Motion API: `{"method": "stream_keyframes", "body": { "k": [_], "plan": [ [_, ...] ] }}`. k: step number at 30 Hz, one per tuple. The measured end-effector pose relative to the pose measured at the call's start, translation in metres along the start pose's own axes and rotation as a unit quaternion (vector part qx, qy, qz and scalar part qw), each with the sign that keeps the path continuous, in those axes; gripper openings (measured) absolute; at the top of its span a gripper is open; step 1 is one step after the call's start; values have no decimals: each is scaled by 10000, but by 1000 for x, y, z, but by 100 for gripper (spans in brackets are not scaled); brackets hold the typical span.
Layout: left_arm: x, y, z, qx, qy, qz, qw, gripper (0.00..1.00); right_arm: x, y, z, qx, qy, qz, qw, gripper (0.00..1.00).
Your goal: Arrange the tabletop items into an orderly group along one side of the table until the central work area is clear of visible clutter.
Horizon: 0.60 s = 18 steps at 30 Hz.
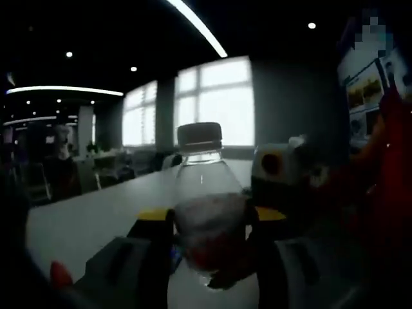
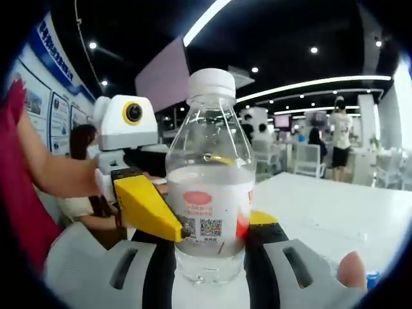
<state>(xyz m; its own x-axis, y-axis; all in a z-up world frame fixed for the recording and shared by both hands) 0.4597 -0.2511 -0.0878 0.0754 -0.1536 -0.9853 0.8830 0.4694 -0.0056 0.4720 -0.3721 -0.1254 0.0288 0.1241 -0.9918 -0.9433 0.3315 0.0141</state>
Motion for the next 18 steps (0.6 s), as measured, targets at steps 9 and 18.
{"method": "stream_keyframes", "body": {
  "k": [9, 18],
  "plan": [
    [-15, -13, -22, 1321, -96, -479, 9900, 50, -12, 38, -1, -1440, 88, 65, 9895, 39],
    [-21, -23, -28, 1743, -190, -856, 9808, 48, -21, 46, 1, -1714, -196, 296, 9846, 39]
  ]
}}
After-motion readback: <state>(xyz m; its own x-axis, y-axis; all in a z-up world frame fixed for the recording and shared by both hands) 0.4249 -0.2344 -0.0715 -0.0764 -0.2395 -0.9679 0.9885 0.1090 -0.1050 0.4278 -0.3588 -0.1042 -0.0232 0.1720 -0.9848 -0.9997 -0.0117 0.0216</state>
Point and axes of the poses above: the point that each gripper's makers call its tool centre point, and the gripper's own axes: z roughly forward along the fingers, y roughly to its left, x roughly out of its underside, the point moved 9 cm from there along -z, roughly backward along the fingers, and after that the axes turned 12 degrees about -y, right-handed, at the moved point
